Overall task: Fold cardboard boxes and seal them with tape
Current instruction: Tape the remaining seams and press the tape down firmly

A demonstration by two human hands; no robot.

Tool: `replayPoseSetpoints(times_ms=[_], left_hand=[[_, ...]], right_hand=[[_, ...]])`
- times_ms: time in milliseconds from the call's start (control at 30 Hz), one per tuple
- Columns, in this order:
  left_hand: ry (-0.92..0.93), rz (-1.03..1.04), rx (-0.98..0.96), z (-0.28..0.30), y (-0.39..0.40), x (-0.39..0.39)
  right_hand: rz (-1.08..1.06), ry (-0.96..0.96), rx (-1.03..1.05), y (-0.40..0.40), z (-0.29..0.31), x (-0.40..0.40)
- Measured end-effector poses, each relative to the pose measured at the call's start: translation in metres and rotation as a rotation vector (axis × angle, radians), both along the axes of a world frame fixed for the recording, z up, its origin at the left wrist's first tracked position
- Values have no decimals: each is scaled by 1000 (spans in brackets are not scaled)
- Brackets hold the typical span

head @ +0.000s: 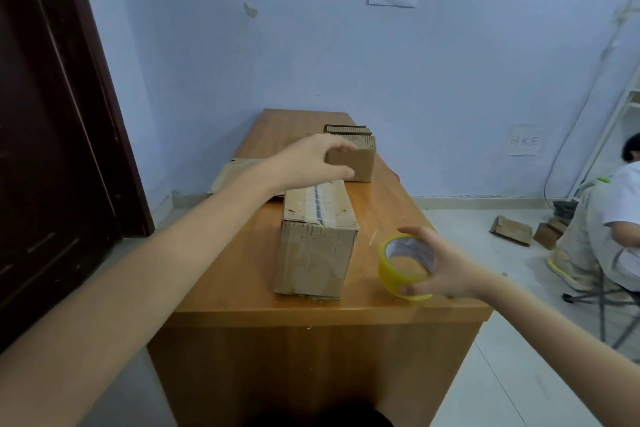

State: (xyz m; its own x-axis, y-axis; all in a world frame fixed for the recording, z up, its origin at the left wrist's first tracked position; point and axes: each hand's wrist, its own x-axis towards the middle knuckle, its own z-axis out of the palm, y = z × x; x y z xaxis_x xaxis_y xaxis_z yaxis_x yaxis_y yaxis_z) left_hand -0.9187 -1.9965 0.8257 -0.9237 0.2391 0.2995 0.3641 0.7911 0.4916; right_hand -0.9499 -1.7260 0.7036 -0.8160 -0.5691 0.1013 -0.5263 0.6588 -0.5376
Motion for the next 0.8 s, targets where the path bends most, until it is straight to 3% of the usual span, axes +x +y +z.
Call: replayPoseSetpoints(times_ms=[167,300,567,733,800], left_hand=[[-207,-233,-286,4,26,14],[-299,-305,-274,-2,37,11],[-182,-347,303,-8,30,21],[-138,-175,717,-11,30,27],[-116,-75,794,-12,37,30]], right_hand=[[164,54,-38,15,47,29],[250,91,-86,26,79,51],[212,93,-225,22,100,54],[27,22,-722,0,89,48],[-51,22,-958,-17,83,47]])
